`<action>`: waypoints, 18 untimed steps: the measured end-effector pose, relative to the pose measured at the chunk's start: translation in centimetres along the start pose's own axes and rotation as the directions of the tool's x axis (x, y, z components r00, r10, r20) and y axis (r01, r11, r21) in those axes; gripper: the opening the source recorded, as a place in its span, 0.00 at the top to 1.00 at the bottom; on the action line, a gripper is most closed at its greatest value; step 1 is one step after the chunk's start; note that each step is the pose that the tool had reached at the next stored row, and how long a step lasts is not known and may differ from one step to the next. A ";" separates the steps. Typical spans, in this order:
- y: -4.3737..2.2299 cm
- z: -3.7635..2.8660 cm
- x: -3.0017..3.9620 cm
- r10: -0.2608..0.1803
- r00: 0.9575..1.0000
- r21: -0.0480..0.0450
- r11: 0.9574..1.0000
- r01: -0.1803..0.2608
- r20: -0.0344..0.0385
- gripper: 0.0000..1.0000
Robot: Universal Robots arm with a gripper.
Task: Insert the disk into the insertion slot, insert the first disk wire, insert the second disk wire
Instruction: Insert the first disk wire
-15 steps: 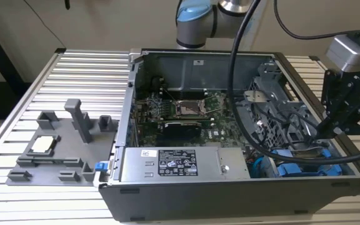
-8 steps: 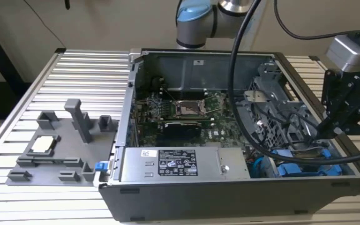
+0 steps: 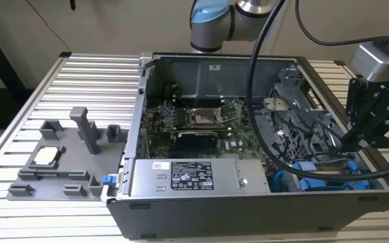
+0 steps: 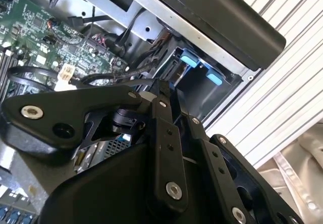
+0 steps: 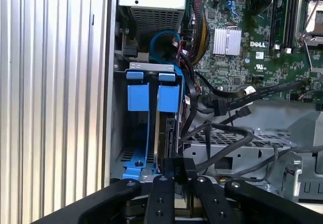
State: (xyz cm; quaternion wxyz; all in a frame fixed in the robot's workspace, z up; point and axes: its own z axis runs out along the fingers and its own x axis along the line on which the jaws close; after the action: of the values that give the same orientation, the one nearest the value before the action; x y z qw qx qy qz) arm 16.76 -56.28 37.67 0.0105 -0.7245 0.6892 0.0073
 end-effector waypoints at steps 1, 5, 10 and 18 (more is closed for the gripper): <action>0.00 0.00 0.00 0.000 1.000 0.000 1.000 0.000 0.000 0.81; 0.00 0.02 0.00 0.000 1.000 0.000 1.000 0.000 0.002 0.81; -0.01 0.02 0.00 0.000 1.000 0.000 1.000 0.000 0.003 0.81; -0.20 0.53 0.07 0.009 1.000 -0.003 1.000 -0.009 0.004 0.81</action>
State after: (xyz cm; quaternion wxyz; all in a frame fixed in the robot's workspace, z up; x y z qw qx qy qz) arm 16.96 -56.32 37.14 0.0107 -0.7214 0.6923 0.0098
